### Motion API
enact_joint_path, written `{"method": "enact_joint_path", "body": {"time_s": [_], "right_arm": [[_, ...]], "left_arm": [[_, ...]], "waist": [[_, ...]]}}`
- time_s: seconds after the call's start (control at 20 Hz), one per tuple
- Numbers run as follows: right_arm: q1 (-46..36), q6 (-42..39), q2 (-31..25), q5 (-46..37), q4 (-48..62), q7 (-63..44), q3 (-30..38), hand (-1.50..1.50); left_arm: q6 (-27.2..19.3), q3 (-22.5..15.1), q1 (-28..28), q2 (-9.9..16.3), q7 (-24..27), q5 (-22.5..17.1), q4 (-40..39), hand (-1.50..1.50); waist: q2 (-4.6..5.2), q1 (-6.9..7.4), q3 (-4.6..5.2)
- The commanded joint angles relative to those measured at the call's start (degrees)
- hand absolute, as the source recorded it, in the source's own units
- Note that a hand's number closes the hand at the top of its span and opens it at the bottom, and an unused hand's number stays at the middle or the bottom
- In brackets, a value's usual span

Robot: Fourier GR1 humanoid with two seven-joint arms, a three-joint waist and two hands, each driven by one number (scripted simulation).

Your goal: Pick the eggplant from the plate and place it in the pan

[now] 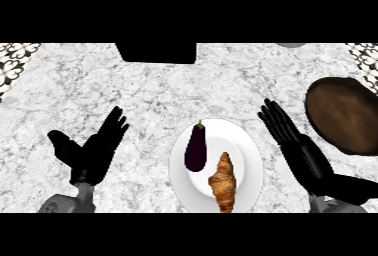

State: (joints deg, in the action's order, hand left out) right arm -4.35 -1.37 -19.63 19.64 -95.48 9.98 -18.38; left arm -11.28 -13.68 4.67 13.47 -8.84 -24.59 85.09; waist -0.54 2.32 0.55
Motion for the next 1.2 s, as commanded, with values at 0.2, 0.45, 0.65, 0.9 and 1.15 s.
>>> {"method": "enact_joint_path", "body": {"time_s": [0.2,0.45,0.65,0.9,1.15], "right_arm": [[-12.9,-10.2,3.7,-0.8,16.7,-3.0,-6.5,1.50],[-14.8,6.1,5.1,-17.7,23.4,7.5,-4.4,-1.50],[-8.0,9.0,-2.8,-21.6,17.7,14.0,-1.8,-1.50],[-13.8,-1.4,-12.2,-21.3,12.7,3.5,0.7,-1.50],[-23.3,-11.7,-20.1,-22.7,8.0,-11.3,-1.2,-1.50]], "left_arm": [[-1.8,5.1,8.1,8.2,6.4,9.1,0.2,0.00],[-3.6,5.4,9.4,8.0,6.8,11.2,-1.7,0.00],[-2.7,7.2,5.9,9.1,7.7,10.5,-0.8,0.00],[-3.5,6.2,6.6,7.3,7.2,12.5,-0.2,0.00],[-0.8,8.1,6.6,8.9,8.7,11.2,-2.3,0.00]], "waist": [[1.83,2.28,-0.72],[0.90,-1.55,-0.60],[0.36,-2.79,-0.54],[0.42,-2.45,-0.53],[0.38,-2.01,-0.41]]}}
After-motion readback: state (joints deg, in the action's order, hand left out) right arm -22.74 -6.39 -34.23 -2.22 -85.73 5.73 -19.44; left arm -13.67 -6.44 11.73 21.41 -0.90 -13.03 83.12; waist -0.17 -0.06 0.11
